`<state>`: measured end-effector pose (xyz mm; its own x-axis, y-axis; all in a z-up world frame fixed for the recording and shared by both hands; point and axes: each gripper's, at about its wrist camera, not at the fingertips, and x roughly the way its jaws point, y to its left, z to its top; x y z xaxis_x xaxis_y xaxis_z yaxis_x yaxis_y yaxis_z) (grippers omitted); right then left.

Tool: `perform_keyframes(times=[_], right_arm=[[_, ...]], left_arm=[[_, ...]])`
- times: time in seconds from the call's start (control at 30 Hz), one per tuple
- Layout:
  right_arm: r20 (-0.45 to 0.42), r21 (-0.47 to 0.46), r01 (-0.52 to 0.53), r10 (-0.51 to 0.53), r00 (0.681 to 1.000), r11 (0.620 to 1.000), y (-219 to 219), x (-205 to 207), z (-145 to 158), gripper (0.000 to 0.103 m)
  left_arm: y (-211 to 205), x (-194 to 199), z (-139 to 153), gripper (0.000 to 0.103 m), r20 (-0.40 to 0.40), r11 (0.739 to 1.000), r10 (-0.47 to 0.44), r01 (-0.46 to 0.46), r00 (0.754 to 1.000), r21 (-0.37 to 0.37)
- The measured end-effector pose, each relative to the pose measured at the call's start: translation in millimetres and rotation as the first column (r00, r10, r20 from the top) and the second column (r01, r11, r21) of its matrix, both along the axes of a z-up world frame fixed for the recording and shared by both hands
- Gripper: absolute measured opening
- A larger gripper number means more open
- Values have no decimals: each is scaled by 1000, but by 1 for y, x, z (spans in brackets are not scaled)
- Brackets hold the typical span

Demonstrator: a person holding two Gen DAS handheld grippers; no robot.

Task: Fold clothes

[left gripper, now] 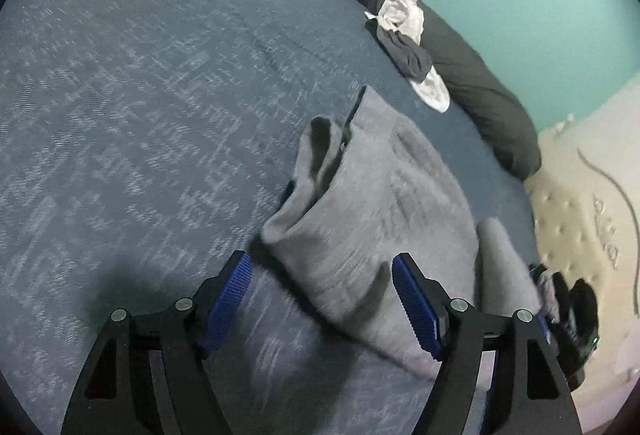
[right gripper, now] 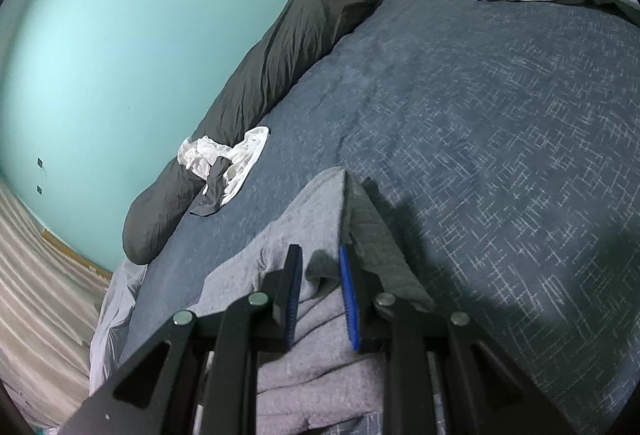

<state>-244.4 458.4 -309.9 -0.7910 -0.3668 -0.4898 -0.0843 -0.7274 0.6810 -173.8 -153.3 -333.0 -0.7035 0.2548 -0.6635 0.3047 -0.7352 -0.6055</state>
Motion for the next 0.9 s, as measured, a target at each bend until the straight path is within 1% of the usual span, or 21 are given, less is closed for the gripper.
perform_keyframes(times=[0.03,0.07,0.1,0.17,0.2,0.3,0.4,0.47,0.6,0.7,0.8,0.9], right_arm=[[1,0,2,-2,1000,1000,1,0,0,20],[2,-2,3,-3,1000,1000,1,1,0,20],[2,-1,4,-4,1000,1000,2,1,-1,20],[2,0,4,-4,1000,1000,2,1,-1,20],[3,0,4,-4,1000,1000,2,0,-1,20],[5,-5,8,-8,1000,1000,5,0,-2,20],[5,-8,10,-10,1000,1000,7,0,-2,20],[5,-10,9,-9,1000,1000,8,0,-2,20],[7,-20,13,-13,1000,1000,12,2,-4,20],[5,-29,16,-16,1000,999,17,4,-5,20],[4,-40,22,-22,1000,999,21,6,-5,20],[1,-52,20,-20,1000,998,25,8,-4,20]], left_arm=[[1,-5,-3,75,-5,1000,0,1,1000,23],[2,-9,-6,71,-12,999,-4,5,1000,47],[4,-14,-9,59,-14,998,-7,8,1000,59],[8,-21,-12,51,-10,998,1,0,1000,57],[8,-24,-13,43,-13,998,4,-3,1000,61],[8,-25,-10,34,-26,997,13,-11,1000,82],[14,-26,5,27,-56,998,3,0,998,64],[20,-30,17,26,-78,999,-7,11,997,51],[41,-42,51,24,-139,998,-47,51,989,26],[66,-56,83,23,-190,995,-96,96,977,-5],[104,-76,116,22,-238,986,-164,161,957,-33],[151,-98,148,22,-281,969,-248,238,927,-70]])
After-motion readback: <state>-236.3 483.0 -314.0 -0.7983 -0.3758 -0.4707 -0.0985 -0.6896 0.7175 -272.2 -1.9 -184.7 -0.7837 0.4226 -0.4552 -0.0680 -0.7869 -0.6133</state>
